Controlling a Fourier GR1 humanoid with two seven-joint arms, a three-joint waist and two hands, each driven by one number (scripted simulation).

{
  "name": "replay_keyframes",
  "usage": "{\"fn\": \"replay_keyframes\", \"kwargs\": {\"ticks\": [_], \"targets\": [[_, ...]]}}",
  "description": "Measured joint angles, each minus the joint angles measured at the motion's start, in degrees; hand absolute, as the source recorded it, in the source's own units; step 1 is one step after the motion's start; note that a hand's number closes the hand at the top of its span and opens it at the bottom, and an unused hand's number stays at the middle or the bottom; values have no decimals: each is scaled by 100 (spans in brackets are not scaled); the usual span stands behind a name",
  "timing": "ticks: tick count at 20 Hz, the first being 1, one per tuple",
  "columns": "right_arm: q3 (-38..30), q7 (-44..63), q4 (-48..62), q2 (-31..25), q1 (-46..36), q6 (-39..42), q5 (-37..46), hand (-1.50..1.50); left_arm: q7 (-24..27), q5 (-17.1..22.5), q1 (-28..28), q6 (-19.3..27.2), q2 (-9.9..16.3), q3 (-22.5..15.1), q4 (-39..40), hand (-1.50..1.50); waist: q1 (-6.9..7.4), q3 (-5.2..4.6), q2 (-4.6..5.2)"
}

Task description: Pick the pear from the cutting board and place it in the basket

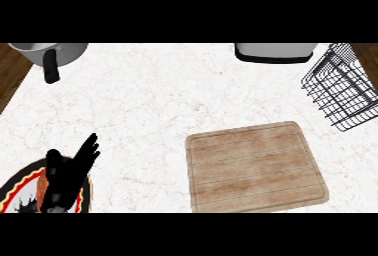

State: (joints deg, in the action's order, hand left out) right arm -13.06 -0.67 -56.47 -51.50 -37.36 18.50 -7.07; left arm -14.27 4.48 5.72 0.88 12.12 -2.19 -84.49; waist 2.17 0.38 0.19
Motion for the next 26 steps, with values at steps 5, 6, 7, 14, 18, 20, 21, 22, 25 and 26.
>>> {"fn": "replay_keyframes", "kwargs": {"ticks": [5, 6, 7, 14, 18, 20, 21, 22, 25, 26], "targets": [[9, -486, 1185, 197, -517, 117, 182, 150, -83, -22, -19, -26, 6, 7, 1, 0, 13, 4, 15], [17, -614, 1374, 236, -576, 137, 232, 150, -58, -24, -44, -32, -6, 25, 76, 0, 3, 9, 10], [32, -761, 1572, 285, -645, 110, 308, 150, -21, -35, -46, -50, 6, 36, 101, 0, 4, 13, 8], [255, -1408, 2507, 186, -841, -569, 1095, 150, -4, -82, -105, -40, -3, 91, 143, 0, 32, 30, 27], [455, -2003, 2932, 49, -853, -765, 1551, -150, 19, -73, -116, -102, 2, 89, 134, 0, 58, 31, 42], [493, -2270, 3176, -24, -938, -854, 1715, -150, -7, -95, -125, -95, -11, 67, 95, 0, 82, 27, 53], [496, -2422, 3294, -44, -957, -886, 1770, -150, -58, -76, -130, -116, 8, 77, 64, 0, 89, 24, 58], [478, -2551, 3414, -77, -1005, -903, 1802, -150, -55, -65, -143, -133, 6, 83, 81, 0, 94, 24, 64], [401, -2818, 3722, -200, -1160, -853, 1844, -150, -40, -32, -120, -179, 11, 103, 74, 0, 92, 21, 64], [348, -2864, 3808, -239, -1234, -818, 1822, -150, -60, -28, -145, -182, 12, 119, 120, 0, 86, 23, 62]]}}
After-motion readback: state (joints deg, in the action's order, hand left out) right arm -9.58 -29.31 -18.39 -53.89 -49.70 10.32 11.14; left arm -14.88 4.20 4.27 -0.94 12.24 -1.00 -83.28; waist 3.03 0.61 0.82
